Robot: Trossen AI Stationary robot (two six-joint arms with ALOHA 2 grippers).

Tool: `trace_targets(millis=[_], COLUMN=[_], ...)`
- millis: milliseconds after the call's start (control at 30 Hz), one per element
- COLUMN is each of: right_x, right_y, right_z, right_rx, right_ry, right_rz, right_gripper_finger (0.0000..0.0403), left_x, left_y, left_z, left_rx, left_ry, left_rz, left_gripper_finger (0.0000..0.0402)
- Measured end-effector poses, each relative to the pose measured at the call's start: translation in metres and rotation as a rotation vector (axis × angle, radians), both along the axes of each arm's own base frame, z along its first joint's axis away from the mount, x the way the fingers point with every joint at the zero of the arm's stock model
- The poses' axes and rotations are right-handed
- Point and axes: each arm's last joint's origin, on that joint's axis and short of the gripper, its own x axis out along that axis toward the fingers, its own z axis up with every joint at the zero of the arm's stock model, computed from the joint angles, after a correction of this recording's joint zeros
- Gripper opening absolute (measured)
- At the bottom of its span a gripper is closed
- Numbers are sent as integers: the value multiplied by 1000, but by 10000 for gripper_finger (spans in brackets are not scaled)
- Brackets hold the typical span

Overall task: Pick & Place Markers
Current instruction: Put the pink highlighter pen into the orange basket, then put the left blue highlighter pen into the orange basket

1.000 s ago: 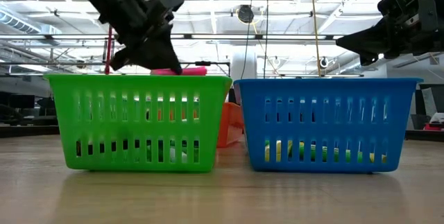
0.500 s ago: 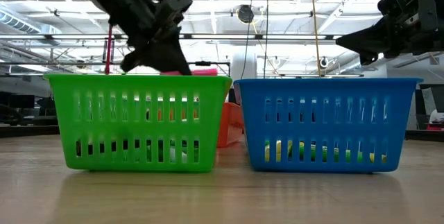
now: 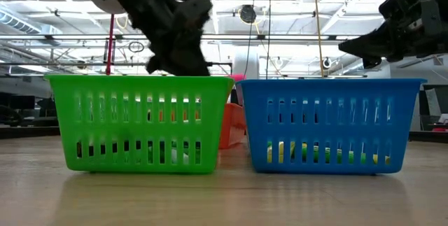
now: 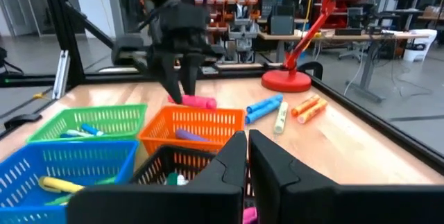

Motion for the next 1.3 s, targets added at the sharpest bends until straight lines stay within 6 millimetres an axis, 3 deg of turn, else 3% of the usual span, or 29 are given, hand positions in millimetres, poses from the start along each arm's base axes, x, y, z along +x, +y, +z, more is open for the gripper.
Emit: trace_targets(millis=[333, 933, 1300], right_x=[2, 2, 2], right_y=[0, 0, 0], right_z=[-1, -2, -2], right_rx=[1, 2, 2], right_ry=[12, 22, 22], right_rz=[0, 0, 0], right_gripper_finger=[8, 8, 8], left_x=[3, 1, -1], left_y=[16, 14, 18], left_z=[-3, -4, -6], left_rx=[-68, -125, -131], left_ry=[10, 34, 63], left_rz=[49, 37, 58], left_gripper_finger=[95, 101, 196])
